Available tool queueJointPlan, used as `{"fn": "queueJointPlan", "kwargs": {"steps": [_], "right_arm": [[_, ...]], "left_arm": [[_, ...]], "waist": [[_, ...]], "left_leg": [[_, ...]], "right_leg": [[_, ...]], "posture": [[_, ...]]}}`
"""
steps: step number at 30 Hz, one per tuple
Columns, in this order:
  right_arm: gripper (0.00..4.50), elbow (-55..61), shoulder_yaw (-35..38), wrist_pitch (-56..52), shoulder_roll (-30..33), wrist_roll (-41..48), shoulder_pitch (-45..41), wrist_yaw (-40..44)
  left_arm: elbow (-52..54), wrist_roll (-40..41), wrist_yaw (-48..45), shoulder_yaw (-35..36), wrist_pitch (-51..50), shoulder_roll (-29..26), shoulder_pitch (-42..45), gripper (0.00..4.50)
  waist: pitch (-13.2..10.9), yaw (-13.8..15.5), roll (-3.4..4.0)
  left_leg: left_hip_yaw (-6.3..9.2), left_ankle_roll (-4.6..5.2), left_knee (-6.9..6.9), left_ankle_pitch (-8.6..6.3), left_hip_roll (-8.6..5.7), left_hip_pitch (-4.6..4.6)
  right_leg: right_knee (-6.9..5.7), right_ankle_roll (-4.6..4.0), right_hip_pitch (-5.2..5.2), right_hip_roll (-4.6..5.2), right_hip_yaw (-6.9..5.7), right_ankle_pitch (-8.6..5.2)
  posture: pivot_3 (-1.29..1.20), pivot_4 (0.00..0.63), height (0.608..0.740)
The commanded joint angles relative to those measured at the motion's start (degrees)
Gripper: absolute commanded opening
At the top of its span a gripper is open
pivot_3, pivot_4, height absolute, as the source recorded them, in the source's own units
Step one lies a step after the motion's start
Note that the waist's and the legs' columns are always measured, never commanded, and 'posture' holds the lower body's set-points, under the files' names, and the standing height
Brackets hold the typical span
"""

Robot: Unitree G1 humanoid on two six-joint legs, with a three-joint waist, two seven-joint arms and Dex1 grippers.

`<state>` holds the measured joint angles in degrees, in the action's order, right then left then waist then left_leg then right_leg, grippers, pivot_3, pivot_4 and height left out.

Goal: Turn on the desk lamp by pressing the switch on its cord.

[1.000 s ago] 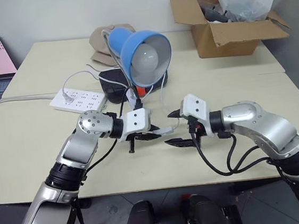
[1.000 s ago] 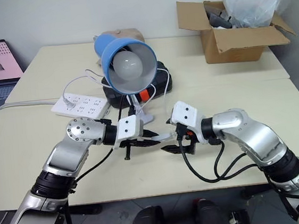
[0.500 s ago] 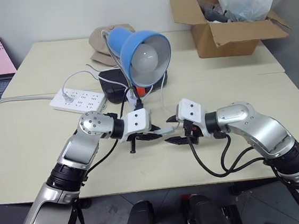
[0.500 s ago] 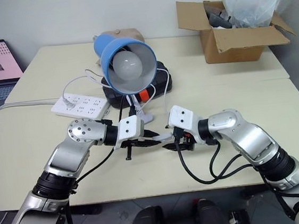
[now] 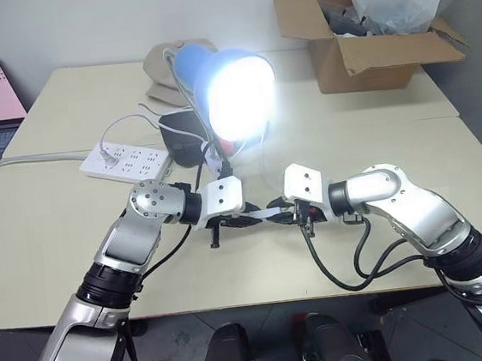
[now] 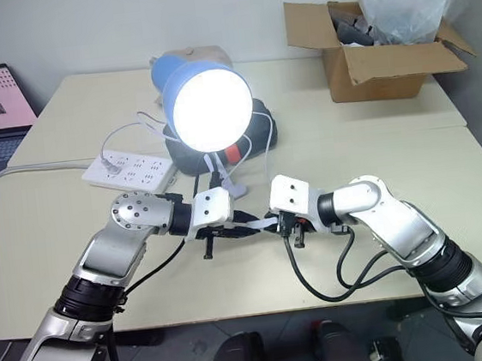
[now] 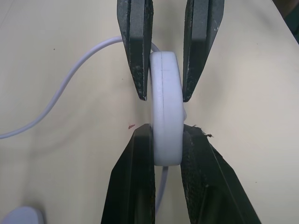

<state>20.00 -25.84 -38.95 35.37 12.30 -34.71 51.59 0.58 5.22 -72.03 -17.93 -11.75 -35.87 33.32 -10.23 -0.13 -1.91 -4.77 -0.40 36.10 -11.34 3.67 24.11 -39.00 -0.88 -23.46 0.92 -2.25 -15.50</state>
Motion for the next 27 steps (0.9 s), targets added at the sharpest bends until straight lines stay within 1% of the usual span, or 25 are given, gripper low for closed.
{"fn": "queueJointPlan", "kwargs": {"steps": [1, 5, 7, 8, 9, 13, 15, 19, 21, 24, 27], "right_arm": [[0.66, 0.48, 0.68, 1.08, -0.91, -0.4, 0.07, 0.26], [0.66, 0.34, 1.52, 1.81, -1.02, -0.42, 0.56, 0.54], [1.35, 0.57, 2.32, 2.47, -0.94, 0.28, 0.99, 1.2], [1.47, 0.89, 2.55, 2.73, -0.67, 0.54, 1.14, 1.73], [1.83, 1.13, 2.81, 2.95, -0.42, 0.64, 1.27, 2.12], [2.69, 2.82, 5.06, 2.25, 0.98, 1.91, 1.39, 3.07], [3.13, 5.05, 7.31, 1.16, 2.82, 3.14, 2.17, 3.68], [4.1, 10.06, 12.1, -0.95, 7.13, 5.2, 6.45, 3.42], [4.46, 11.91, 13.9, -2.15, 8.13, 6.16, 8.29, 2.63], [4.5, 15.31, 18.05, -4.31, 9.7, 5.93, 13.44, -0.6], [4.5, 17.59, 20.46, -3.54, 10.08, 3.95, 18.16, -4.28]], "left_arm": [[1.75, 1.1, 1.23, 1.49, 0.43, 0.8, 1.52, 0.41], [1.71, 1.02, 1.16, 1.42, 0.66, 0.83, 1.6, 0.41], [1.66, 0.84, 1.02, 1.25, 0.9, 0.75, 1.66, 0.41], [1.58, 0.67, 0.91, 1.14, 1.17, 0.63, 1.65, 0.41], [1.44, 0.44, 0.84, 1.0, 1.49, 0.54, 1.65, 0.41], [0.64, -0.22, 0.91, 0.38, 2.27, 0.77, 1.85, 0.41], [-0.21, -0.71, 1.11, -0.34, 2.3, 1.57, 2.66, 0.41], [-3.65, -2.49, 1.81, -1.89, 2.91, 3.65, 4.46, 0.41], [-5.51, -3.28, 2.24, -2.51, 3.27, 4.43, 5.08, 0.41], [-10.98, -6.13, 4.09, -4.31, 5.09, 6.87, 6.94, 0.41], [-17.93, -9.07, 8.49, -5.02, 7.54, 10.46, 9.7, 0.41]], "waist": [[0.0, 0.0, 0.0], [0.0, 0.0, 0.0], [0.0, 0.0, 0.0], [0.0, 0.0, 0.0], [0.0, 0.0, 0.0], [0.0, 0.0, 0.0], [0.0, 0.01, 0.0], [0.01, 0.5, -0.01], [0.01, 0.32, -0.01], [0.01, 0.24, -0.01], [0.01, 0.31, -0.02]], "left_leg": [[0.0, 0.0, 0.0, 0.0, 0.0, 0.0], [0.0, 0.0, 0.0, 0.0, 0.0, 0.0], [0.0, 0.0, 0.0, 0.0, 0.0, 0.0], [0.0, 0.0, 0.0, 0.0, 0.0, 0.0], [0.0, 0.0, 0.0, 0.0, 0.0, 0.0], [0.0, 0.0, 0.0, 0.0, 0.0, 0.0], [0.0, 0.0, 0.0, 0.0, -0.01, 0.0], [0.02, 0.0, 0.02, 0.0, -0.05, 0.01], [0.0, 0.0, 0.02, 0.0, -0.05, 0.0], [0.04, 0.0, 0.02, 0.0, -0.02, -0.01], [0.06, 0.0, 0.02, 0.0, -0.04, 0.0]], "right_leg": [[0.0, 0.0, 0.0, 0.0, 0.0, 0.0], [0.0, 0.0, 0.0, 0.0, 0.0, 0.0], [0.0, 0.0, 0.0, 0.0, 0.0, 0.0], [0.0, 0.0, 0.0, 0.0, 0.0, 0.0], [0.0, 0.0, 0.0, 0.0, 0.0, 0.0], [0.0, 0.0, 0.0, 0.0, 0.0, 0.0], [0.0, 0.0, 0.0, 0.0, 0.0, 0.0], [0.02, 0.0, 0.04, 0.01, -0.03, 0.0], [0.03, 0.01, 0.05, 0.02, 0.0, 0.0], [0.01, 0.01, 0.05, 0.01, -0.03, 0.0], [0.0, 0.01, 0.05, 0.0, -0.05, 0.0]], "posture": [[0.0, 0.15, 0.74], [0.0, 0.15, 0.74], [0.0, 0.15, 0.74], [0.0, 0.15, 0.74], [0.0, 0.15, 0.74], [0.0, 0.15, 0.74], [0.0, 0.15, 0.74], [0.0, 0.15, 0.74], [0.0, 0.15, 0.74], [0.0, 0.15, 0.74], [0.0, 0.15, 0.74]]}}
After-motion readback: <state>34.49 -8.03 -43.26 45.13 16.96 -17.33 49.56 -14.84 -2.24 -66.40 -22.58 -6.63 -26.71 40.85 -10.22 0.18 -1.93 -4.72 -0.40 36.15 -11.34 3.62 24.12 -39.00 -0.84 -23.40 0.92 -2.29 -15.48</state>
